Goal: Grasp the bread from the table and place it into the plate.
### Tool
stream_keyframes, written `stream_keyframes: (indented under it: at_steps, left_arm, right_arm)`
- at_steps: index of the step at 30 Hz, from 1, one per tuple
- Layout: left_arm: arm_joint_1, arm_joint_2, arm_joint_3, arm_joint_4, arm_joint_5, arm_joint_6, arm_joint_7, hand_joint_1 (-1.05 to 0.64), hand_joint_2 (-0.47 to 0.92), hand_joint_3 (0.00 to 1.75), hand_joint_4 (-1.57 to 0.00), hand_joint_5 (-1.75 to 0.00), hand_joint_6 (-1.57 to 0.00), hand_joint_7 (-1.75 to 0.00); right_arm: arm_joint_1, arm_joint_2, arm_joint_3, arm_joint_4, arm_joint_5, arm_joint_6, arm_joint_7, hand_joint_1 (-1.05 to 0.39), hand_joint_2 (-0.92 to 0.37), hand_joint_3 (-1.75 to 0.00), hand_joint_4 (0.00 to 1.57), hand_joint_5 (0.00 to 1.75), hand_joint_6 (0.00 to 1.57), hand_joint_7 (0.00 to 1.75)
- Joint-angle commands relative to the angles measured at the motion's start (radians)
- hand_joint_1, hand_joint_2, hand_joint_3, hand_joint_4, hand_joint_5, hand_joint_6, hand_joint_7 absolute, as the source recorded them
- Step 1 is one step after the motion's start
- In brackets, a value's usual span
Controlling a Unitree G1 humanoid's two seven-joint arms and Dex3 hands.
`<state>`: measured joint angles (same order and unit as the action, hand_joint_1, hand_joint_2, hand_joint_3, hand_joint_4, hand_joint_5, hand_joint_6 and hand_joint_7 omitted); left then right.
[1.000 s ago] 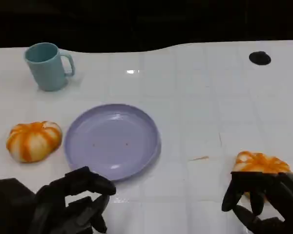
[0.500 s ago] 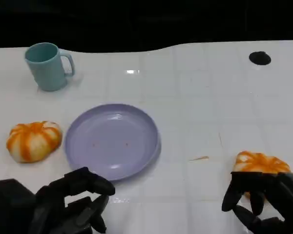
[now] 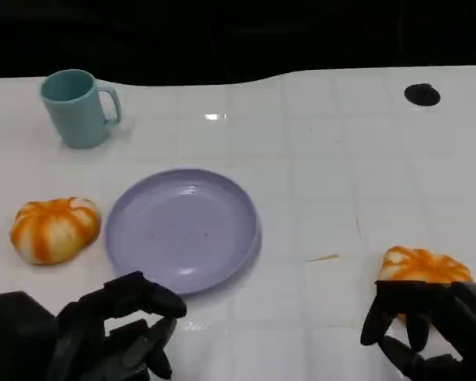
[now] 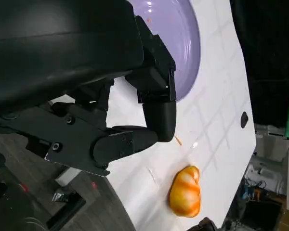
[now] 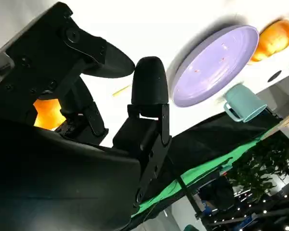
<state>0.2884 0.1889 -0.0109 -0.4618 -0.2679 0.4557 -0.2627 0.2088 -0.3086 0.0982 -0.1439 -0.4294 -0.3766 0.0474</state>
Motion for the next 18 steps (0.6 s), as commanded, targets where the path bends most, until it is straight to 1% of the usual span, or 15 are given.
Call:
stream_keyframes:
  at_steps: [1, 4, 7, 8, 10, 11, 14, 15, 17, 18]
  left_arm:
    - [0.004, 0.014, 0.005, 0.007, 0.008, -0.011, -0.005, -0.30, 0.87, 0.61, -0.64, -1.75, -0.58, -1.32]
    - [0.005, 0.017, 0.003, 0.009, 0.015, -0.019, -0.009, -0.30, 0.88, 0.61, -0.64, -1.75, -0.58, -1.32]
    - [0.007, 0.016, 0.005, 0.008, 0.011, -0.018, -0.009, -0.31, 0.88, 0.60, -0.64, -1.75, -0.58, -1.32]
    - [0.006, 0.015, 0.006, 0.008, 0.007, -0.016, -0.010, -0.30, 0.88, 0.60, -0.64, -1.75, -0.59, -1.32]
    - [0.006, 0.015, 0.006, 0.008, 0.007, -0.015, -0.009, -0.29, 0.88, 0.60, -0.64, -1.75, -0.59, -1.32]
    - [0.006, 0.013, 0.007, 0.009, 0.003, -0.015, -0.010, -0.29, 0.88, 0.60, -0.64, -1.75, -0.59, -1.32]
    - [0.006, 0.013, 0.006, 0.008, 0.005, -0.013, -0.007, -0.29, 0.87, 0.60, -0.64, -1.75, -0.59, -1.32]
    - [0.006, 0.015, 0.004, 0.009, 0.008, -0.018, -0.009, -0.29, 0.87, 0.60, -0.64, -1.75, -0.59, -1.32]
    - [0.006, 0.018, 0.003, 0.011, 0.013, -0.026, -0.012, -0.30, 0.88, 0.60, -0.64, -1.75, -0.59, -1.32]
    - [0.006, 0.019, 0.002, 0.012, 0.014, -0.027, -0.012, -0.30, 0.87, 0.60, -0.64, -1.75, -0.59, -1.32]
  right_arm:
    - [0.006, -0.007, -0.012, -0.013, 0.007, 0.004, -0.005, -0.14, -0.36, -1.12, 0.80, 1.75, 0.88, 1.06]
    - [0.010, -0.008, -0.013, -0.028, -0.001, 0.013, -0.005, -0.15, -0.36, -1.11, 0.77, 1.73, 0.88, 0.98]
    - [0.014, -0.010, -0.017, -0.041, -0.013, 0.013, -0.012, -0.15, -0.37, -1.08, 0.76, 1.67, 0.88, 0.92]
    - [0.014, -0.011, -0.020, -0.047, -0.018, 0.010, -0.015, -0.15, -0.36, -1.07, 0.77, 1.60, 0.89, 0.88]
    - [0.017, -0.012, -0.025, -0.066, -0.031, 0.016, -0.016, -0.15, -0.36, -1.06, 0.78, 1.53, 0.89, 0.83]
    - [0.018, -0.013, -0.029, -0.079, -0.039, 0.022, -0.015, -0.15, -0.36, -1.03, 0.79, 1.45, 0.90, 0.80]
    - [0.021, -0.018, -0.041, -0.115, -0.096, 0.036, -0.030, -0.16, -0.35, -0.96, 0.83, 1.30, 0.92, 0.67]
    - [0.023, -0.025, -0.045, -0.134, -0.120, 0.050, -0.024, -0.18, -0.35, -0.94, 0.83, 1.28, 0.92, 0.63]
    - [0.025, -0.040, -0.049, -0.166, -0.166, 0.075, -0.011, -0.21, -0.38, -0.89, 0.79, 1.15, 0.88, 0.52]
    - [0.026, -0.047, -0.050, -0.181, -0.185, 0.087, -0.005, -0.23, -0.41, -0.81, 0.78, 1.03, 0.88, 0.42]
